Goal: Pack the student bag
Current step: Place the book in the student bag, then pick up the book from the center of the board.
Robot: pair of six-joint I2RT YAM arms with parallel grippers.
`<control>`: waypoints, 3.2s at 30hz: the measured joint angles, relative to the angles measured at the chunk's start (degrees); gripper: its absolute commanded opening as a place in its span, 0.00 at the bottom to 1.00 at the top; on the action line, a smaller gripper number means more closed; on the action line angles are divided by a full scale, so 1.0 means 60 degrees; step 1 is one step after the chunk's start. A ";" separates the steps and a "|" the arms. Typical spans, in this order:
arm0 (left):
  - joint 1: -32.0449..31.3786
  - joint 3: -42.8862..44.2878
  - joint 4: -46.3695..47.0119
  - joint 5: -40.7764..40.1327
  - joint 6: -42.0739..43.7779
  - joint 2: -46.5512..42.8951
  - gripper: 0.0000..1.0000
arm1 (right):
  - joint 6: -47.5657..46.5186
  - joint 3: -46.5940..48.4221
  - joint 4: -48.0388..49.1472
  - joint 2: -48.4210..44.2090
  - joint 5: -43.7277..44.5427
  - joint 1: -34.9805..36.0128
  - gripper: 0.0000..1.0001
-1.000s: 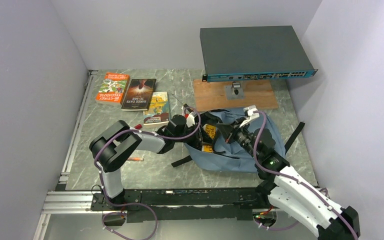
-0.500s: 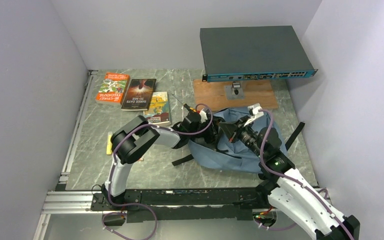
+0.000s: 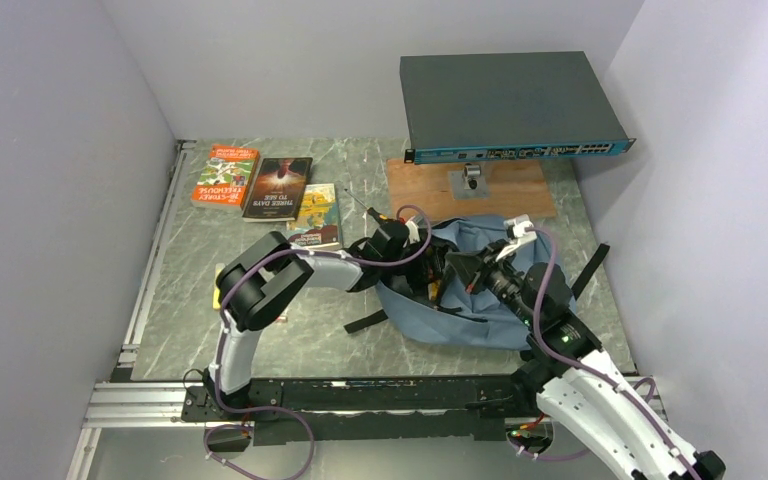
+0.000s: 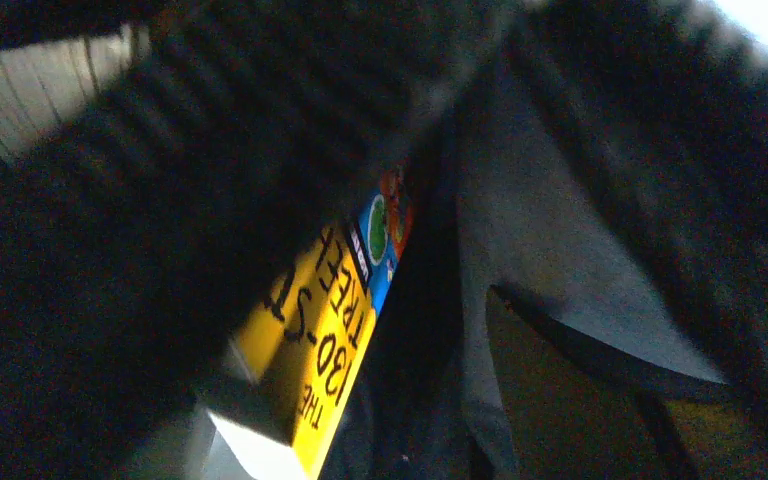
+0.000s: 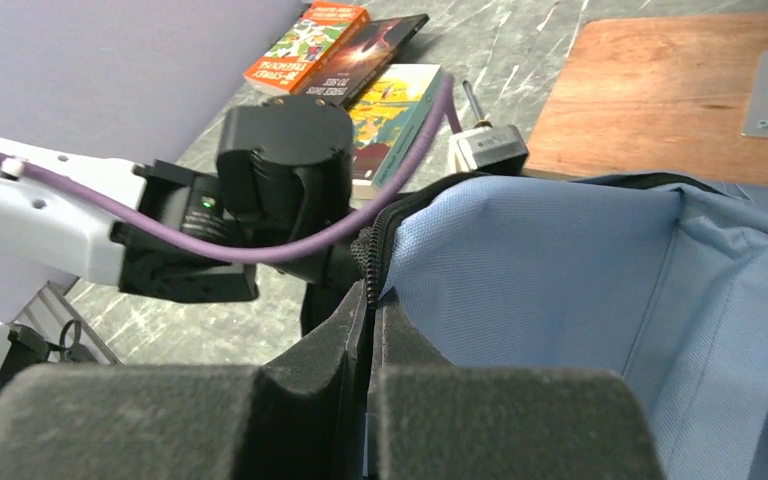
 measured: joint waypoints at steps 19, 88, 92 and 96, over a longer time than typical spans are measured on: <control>0.0346 -0.0976 -0.1796 -0.0036 0.2514 -0.2116 0.66 | 0.0102 -0.0251 -0.1563 -0.1202 0.0965 0.0000 0.00; 0.3238 -0.3333 -0.6229 -0.1705 0.5927 -0.8524 0.99 | 0.0066 0.0208 -0.3067 -0.0466 0.1657 0.0011 0.00; 0.4728 -0.3308 -0.7216 -0.1749 0.5927 -0.9034 1.00 | 0.0182 0.0510 -0.3493 -0.0554 0.1687 0.0011 0.00; 0.6076 -0.3308 -0.7715 -0.1723 0.5938 -0.9249 1.00 | 0.0175 0.0794 -0.3978 -0.0685 0.1854 0.0011 0.00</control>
